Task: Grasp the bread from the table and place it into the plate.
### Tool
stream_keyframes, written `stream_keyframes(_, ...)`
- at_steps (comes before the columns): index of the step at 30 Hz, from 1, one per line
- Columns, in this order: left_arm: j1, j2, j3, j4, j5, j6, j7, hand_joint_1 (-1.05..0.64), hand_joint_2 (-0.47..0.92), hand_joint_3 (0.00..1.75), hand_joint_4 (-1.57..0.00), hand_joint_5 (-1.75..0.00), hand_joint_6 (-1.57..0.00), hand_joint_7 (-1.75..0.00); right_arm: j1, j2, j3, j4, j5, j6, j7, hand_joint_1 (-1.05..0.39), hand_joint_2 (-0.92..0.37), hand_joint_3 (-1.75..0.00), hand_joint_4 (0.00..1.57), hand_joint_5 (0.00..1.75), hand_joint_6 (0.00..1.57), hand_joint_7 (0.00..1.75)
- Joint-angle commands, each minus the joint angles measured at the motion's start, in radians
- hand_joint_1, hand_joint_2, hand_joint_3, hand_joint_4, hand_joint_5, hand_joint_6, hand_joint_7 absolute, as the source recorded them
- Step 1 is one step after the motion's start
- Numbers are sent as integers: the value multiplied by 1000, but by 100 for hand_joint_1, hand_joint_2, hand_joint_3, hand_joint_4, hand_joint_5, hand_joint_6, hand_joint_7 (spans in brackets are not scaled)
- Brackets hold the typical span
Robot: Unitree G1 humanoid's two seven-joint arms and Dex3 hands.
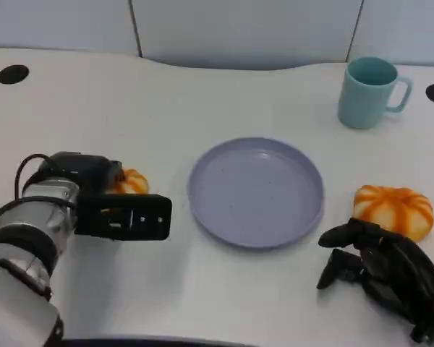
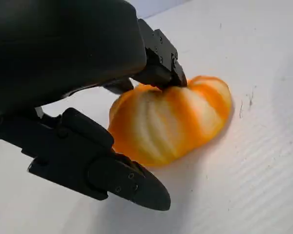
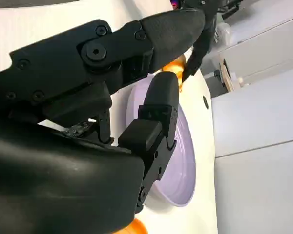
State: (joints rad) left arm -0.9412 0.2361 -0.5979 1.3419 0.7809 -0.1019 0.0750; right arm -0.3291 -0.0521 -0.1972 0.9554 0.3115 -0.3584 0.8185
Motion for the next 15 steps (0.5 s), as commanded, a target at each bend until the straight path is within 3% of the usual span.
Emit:
stream_keyframes(1, 2, 4, -9, 13, 11, -7, 102, -39, 74, 1, -52, -157, -43, -138, 32, -6, -1, 1, -5, 13, -8, -55, -92, -8, 66, 137, 80, 80)
stream_keyframes(3, 6, 5, -14, 14, 18, -12, 144, -33, 76, 1, -55, -166, -43, -149, 28, -6, -7, 10, 5, 20, 3, -55, -92, -8, 66, 138, 80, 80)
stream_keyframes(10, 17, 12, -17, 18, 13, -39, 221, -28, 83, 10, -68, -168, -59, -126, 21, -2, -18, 39, 17, 17, 15, -51, -92, -7, 66, 139, 80, 79)
stream_keyframes(11, 18, 13, -14, 18, 9, -43, 222, -27, 82, 18, -66, -161, -59, -123, 21, -1, -18, 38, 15, 16, 14, -52, -92, -6, 66, 139, 80, 79)
stream_keyframes(14, 23, 13, 11, 16, -18, -65, 219, -26, 58, 73, -65, -142, -61, -113, 23, -3, -16, 35, 10, 16, 14, -52, -92, -6, 66, 138, 80, 78)
stream_keyframes(15, 24, 15, 23, 15, -30, -77, 216, -26, 53, 81, -67, -141, -63, -114, 23, -4, -14, 32, 8, 17, 12, -53, -92, -7, 66, 138, 80, 78)
